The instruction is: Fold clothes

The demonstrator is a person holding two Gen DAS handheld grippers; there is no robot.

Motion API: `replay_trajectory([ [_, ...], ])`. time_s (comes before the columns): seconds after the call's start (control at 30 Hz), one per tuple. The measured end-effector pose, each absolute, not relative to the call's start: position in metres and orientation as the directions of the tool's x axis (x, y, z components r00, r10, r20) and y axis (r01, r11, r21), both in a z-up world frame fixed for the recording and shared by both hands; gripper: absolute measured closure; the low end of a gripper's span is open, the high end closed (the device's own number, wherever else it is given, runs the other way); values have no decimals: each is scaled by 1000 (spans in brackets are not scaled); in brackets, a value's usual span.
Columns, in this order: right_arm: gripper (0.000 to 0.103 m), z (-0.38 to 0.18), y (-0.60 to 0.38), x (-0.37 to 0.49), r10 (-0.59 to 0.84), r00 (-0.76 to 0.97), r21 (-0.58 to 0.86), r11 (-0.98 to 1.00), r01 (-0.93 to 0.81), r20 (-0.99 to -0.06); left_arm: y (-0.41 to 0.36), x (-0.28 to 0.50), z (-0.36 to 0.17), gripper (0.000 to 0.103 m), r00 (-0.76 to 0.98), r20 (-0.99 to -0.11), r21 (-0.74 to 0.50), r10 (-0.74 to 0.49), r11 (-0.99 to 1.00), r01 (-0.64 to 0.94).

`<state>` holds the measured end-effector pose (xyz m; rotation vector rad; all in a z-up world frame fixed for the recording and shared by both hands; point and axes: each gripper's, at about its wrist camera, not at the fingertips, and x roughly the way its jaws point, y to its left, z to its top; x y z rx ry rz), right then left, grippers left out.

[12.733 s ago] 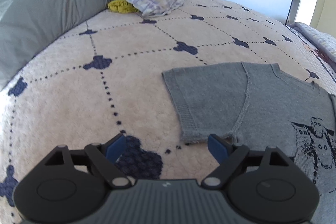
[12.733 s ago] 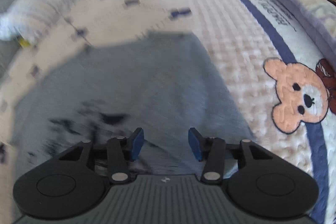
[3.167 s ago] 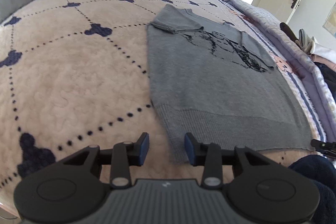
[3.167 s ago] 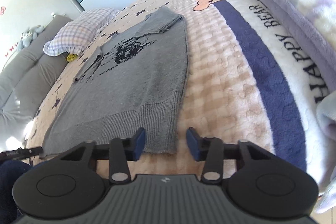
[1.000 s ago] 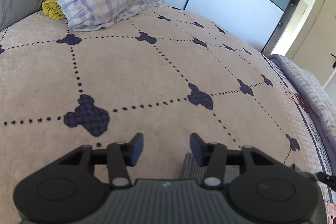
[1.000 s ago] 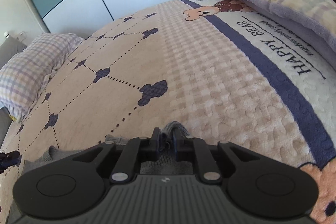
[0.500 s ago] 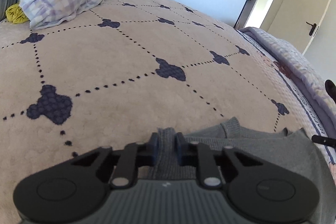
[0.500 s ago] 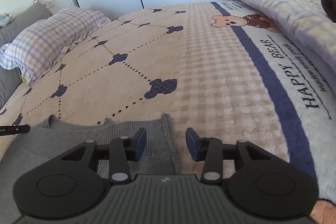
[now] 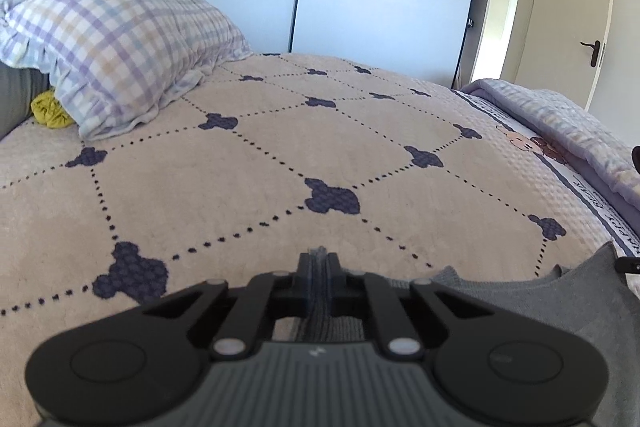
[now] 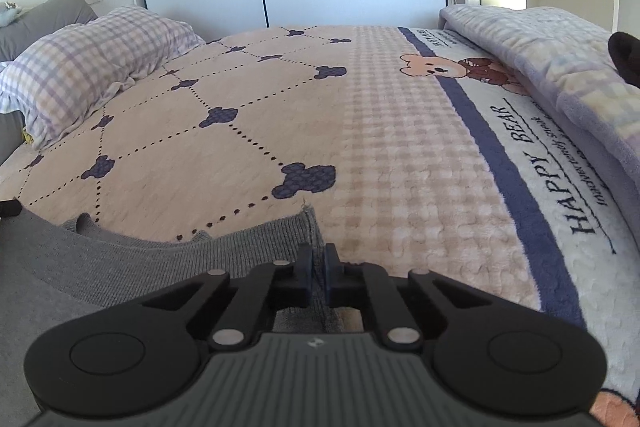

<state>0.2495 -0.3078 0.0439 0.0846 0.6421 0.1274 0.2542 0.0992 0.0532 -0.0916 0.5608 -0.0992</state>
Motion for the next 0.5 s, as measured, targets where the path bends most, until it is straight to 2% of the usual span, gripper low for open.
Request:
replay_trajectory([
  [0.17, 98, 52, -312, 244, 98, 825, 101, 994, -50, -556, 91, 264, 69, 97, 882, -463, -127, -88, 991, 32],
  [0.27, 98, 54, -318, 248, 41, 830, 118, 992, 31, -557, 77, 293, 64, 96, 883, -468, -67, -31, 998, 0],
  [0.33, 99, 48, -319, 254, -5, 816, 117, 989, 89, -579, 64, 314, 49, 95, 851, -526, -2, 9, 1000, -12],
  [0.37, 99, 43, -318, 257, -17, 799, 113, 988, 106, -601, 59, 322, 42, 91, 830, -558, 25, 28, 1000, -17],
  [0.43, 99, 33, -315, 263, -41, 764, 103, 985, 139, -644, 69, 314, 43, 88, 826, -562, 3, 43, 999, -50],
  [0.47, 98, 32, -316, 259, -41, 763, 106, 984, 143, -645, 74, 311, 44, 77, 824, -565, -8, 51, 998, -67],
  [0.5, 97, 31, -317, 256, -42, 761, 109, 983, 146, -647, 80, 307, 44, 71, 822, -567, -19, 58, 996, -83],
])
